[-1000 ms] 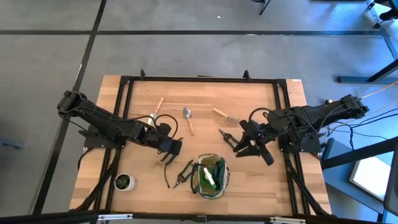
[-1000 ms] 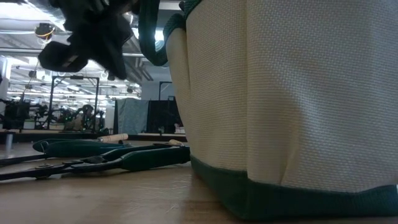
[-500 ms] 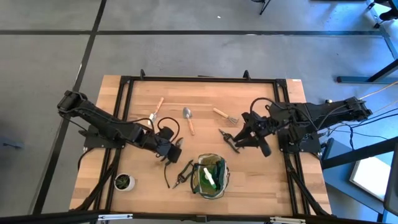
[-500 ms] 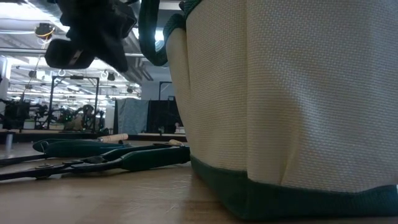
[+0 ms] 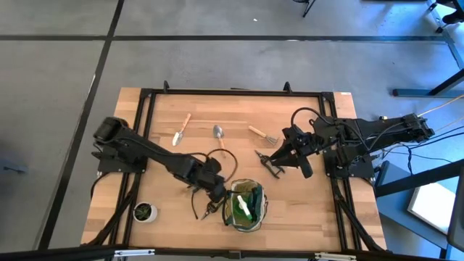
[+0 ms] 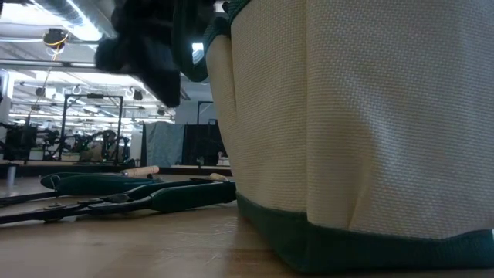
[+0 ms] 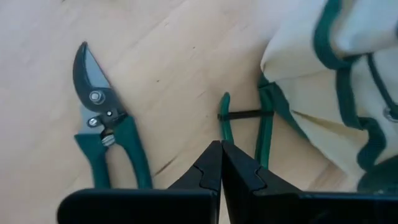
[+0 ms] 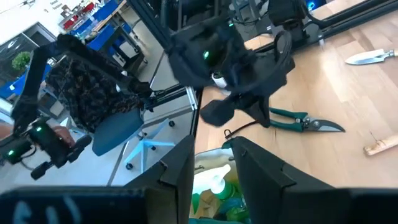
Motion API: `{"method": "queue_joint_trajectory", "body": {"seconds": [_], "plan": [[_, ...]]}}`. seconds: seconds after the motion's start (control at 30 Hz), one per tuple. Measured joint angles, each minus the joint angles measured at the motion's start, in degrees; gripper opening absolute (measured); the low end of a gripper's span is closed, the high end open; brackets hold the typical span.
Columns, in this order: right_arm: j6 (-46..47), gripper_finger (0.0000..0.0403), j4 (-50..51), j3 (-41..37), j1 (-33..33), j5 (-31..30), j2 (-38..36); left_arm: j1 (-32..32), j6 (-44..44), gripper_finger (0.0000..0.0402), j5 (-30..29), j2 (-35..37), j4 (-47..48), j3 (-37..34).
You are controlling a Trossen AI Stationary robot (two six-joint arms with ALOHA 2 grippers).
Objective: Pick & Place Garden tools in Gardening bag
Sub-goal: Put the green shear scissors into the gardening bag
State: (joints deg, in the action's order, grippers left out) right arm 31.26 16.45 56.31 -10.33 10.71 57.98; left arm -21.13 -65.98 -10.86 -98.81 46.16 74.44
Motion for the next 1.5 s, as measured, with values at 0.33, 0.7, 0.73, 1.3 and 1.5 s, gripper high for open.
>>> {"method": "queue_joint_trajectory", "body": {"seconds": [0.33,0.7,0.73,1.3,1.5], "plan": [[0.33,0.0116,-1.06,0.0,-0.02,-0.18,0.02,-0.19,2.4,0.0002,6.59,-5.35,10.64,9.75],[1.34,0.0117,-0.99,0.0,-0.04,-0.14,0.02,-2.0,-1.26,0.0002,10.34,-5.22,16.31,9.75],[1.34,0.0117,-0.99,0.0,-0.04,-0.14,0.02,-2.54,-1.33,0.0002,10.35,-5.22,16.48,9.75],[0.23,0.0117,-0.92,0.0,-0.02,-0.14,0.04,-18.58,-25.54,0.0011,4.0,-5.61,14.57,8.1],[-0.19,0.0117,-1.03,0.0,0.07,-1.97,0.07,-17.77,-43.54,0.0063,4.46,-5.66,3.49,3.3]]}}
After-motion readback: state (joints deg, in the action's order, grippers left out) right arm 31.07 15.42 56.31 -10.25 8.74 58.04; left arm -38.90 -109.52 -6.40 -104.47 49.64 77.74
